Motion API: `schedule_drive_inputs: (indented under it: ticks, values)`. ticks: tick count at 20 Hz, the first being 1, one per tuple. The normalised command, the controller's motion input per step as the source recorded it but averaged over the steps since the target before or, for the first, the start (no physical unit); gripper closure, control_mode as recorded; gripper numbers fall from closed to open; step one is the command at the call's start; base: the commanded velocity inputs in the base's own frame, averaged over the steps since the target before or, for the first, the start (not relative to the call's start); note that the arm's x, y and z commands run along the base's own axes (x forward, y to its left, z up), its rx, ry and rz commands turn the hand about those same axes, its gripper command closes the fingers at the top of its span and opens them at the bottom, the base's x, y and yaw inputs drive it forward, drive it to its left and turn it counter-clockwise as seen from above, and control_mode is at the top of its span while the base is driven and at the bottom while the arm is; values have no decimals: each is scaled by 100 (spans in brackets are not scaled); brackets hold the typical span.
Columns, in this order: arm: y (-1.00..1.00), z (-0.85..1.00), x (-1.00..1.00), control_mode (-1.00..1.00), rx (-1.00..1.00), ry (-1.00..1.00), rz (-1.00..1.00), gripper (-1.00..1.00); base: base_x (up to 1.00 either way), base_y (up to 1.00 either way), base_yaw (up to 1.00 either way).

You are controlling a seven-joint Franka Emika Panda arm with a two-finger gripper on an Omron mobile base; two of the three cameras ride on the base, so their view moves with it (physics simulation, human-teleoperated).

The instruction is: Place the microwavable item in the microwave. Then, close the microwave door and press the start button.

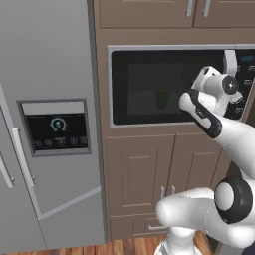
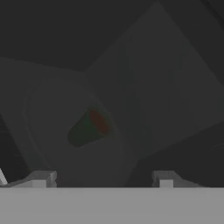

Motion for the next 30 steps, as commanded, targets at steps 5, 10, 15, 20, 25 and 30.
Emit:
schedule_drive_inputs:
  ticks: [5,10,15,20,25,30]
  values:
    - [-3,9,-100,-100,0,0,0,-100,0,0,0]
    - [-16,6,-95,-100,4,1,-5,-100,0,0,0]
    - [-16,-8,-47,-100,2,4,-12,-100,0,0,0]
    - [0,-33,-9,-100,2,11,-8,-100,0,0,0]
    - [0,-23,-1,-100,6,7,-1,-100,0,0,0]
    - [-1,-8,-6,-100,12,0,-9,-100,0,0,0]
